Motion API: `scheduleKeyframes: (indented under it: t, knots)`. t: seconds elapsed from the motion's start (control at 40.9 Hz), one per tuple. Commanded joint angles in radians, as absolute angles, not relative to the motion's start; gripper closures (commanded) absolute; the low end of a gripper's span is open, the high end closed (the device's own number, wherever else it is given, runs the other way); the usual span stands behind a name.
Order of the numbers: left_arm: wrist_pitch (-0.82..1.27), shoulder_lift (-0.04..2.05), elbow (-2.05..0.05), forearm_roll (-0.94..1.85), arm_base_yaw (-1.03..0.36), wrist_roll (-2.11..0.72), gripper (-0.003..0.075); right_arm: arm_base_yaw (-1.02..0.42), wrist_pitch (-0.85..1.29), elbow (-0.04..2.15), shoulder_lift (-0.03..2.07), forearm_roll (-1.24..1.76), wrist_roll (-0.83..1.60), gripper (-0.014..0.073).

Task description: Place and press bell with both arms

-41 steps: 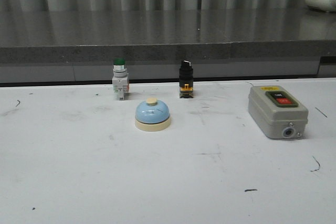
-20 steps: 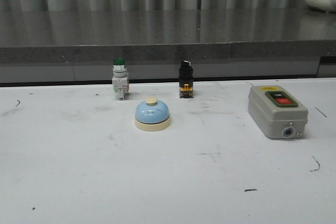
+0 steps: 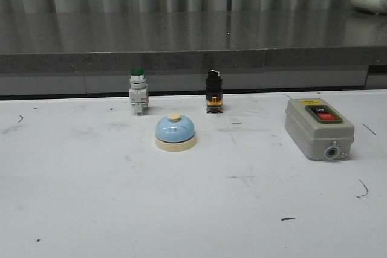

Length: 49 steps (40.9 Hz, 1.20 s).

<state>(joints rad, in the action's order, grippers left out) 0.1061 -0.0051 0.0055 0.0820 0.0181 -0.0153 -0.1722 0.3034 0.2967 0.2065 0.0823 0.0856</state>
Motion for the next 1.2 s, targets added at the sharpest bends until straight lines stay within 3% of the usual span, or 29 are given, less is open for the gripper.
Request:
scheduleKeyframes:
  t: [0.0,0.293,0.464,1.172]
  knots:
    - [0.022,-0.021,0.028,0.084,0.018,-0.009,0.0740,-0.162,0.221,0.307,0.213,0.051,0.098,0.0655]
    - [0.022,-0.021,0.028,0.084,0.018,-0.009,0.0740,0.009,0.221,0.109,0.011,0.028,0.086,0.0655]
    - [0.024,-0.021,0.028,0.084,0.018,-0.009,0.0740,0.023,0.159,-0.022,-0.021,0.030,0.073,0.0655]
    - [0.024,-0.021,0.028,0.084,0.018,-0.009,0.0740,0.023,0.192,-0.021,-0.021,0.030,0.073,0.0655]
